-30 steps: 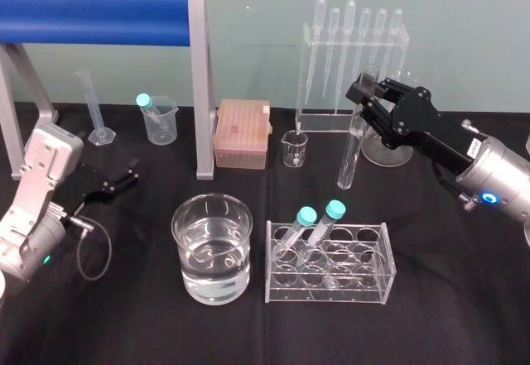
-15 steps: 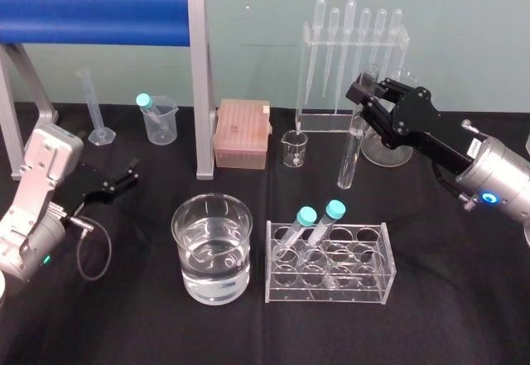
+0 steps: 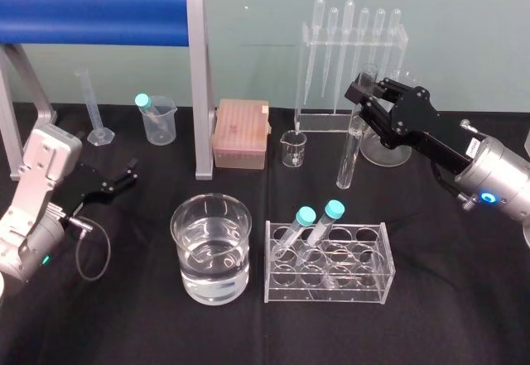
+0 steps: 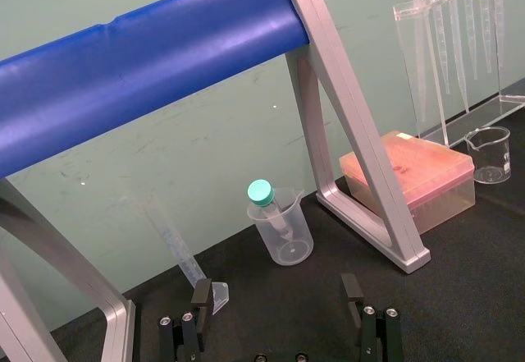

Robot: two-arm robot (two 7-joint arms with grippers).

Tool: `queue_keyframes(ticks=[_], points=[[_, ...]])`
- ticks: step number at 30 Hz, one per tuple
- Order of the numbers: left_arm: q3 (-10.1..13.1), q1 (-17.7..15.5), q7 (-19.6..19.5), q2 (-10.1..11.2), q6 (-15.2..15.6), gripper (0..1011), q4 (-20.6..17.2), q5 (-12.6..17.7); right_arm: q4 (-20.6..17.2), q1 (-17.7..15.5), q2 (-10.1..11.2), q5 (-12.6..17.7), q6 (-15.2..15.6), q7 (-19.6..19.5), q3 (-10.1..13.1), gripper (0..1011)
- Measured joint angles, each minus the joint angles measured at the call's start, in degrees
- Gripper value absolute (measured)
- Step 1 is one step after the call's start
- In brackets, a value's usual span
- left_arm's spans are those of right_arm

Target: Hold the test tube with one hand and immerse one end into the beaker, then return it to the test tube rack.

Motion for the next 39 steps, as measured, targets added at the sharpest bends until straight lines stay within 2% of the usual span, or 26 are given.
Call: queue_keyframes(ticks=[14,20,29,32,36,39], points=[[0.0,0.0,0.0,0.0,0.0,1000,0.0,0.0,0.0,0.2,0.0,0.0,0.0,0.0,-0.1,227],[0.0,0.0,0.0,0.0,0.0,1000,0.0,0.0,0.2,2.7,-1.2,0.2,-0.2,2.4,-1.1,227],[0.0,0.0,0.0,0.0,0.0,1000,0.0,0.0,1.7,7.5,-4.5,1.5,0.2,8.8,-5.4,227],[0.0,0.0,0.0,0.0,0.0,1000,0.0,0.0,2.4,9.5,-6.2,2.1,0.8,11.6,-7.8,227],[0.0,0.0,0.0,0.0,0.0,1000,0.0,0.0,3.3,11.3,-8.0,2.5,1.5,14.4,-10.5,227],[0.0,0.0,0.0,0.0,0.0,1000,0.0,0.0,3.6,11.9,-8.7,2.8,1.8,15.5,-11.7,227]])
